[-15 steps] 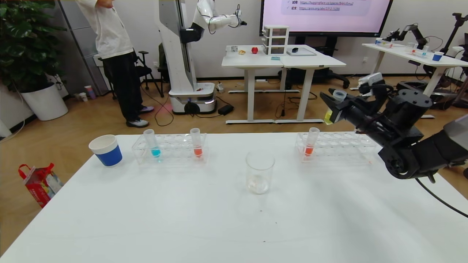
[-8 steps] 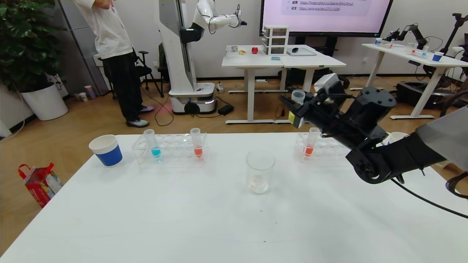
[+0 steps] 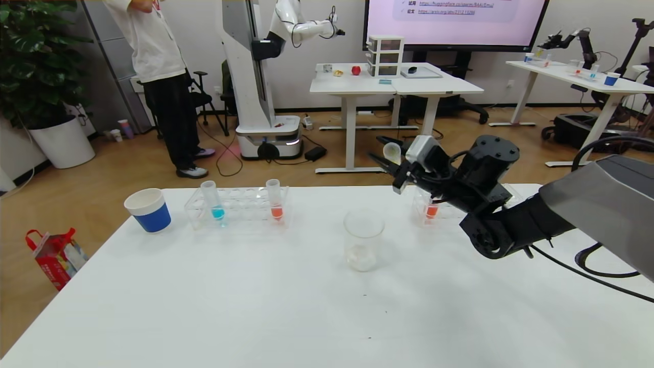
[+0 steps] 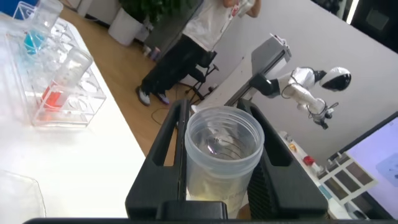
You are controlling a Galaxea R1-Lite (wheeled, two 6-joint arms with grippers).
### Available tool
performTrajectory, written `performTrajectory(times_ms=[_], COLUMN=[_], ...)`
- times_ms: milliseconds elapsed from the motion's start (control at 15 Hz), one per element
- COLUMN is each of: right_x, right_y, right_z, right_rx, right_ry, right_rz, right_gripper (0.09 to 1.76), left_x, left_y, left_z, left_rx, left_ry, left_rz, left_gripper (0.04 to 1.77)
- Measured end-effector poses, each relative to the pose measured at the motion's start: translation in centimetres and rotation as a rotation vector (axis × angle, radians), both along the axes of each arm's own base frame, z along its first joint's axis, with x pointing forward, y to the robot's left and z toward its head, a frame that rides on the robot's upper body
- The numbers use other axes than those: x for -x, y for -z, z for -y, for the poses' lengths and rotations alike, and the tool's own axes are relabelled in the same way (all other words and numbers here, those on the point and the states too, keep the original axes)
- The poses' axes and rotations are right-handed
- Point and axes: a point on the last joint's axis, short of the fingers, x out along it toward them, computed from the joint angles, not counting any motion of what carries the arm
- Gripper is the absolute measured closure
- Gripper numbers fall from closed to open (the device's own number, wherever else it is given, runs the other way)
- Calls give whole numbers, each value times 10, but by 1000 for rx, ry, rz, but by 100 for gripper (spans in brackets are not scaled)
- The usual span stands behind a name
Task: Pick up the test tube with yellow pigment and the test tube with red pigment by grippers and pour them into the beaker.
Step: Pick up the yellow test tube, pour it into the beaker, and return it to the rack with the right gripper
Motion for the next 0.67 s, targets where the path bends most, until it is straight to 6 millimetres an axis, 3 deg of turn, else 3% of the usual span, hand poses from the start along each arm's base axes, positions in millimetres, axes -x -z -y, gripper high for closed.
performTrajectory(times_ms=[333, 667], right_x=[-5, -3], right_y=[14, 16], right_z=[4, -1], right_rx=[161, 255], right_ry=[-89, -152], right_rz=[156, 301], right_gripper=[132, 132], left_x=[0, 0], left_y=[0, 0], left_z=[0, 0], left_rx=[0, 0], left_ry=[1, 0], left_rz=[0, 0], left_gripper=[6, 6])
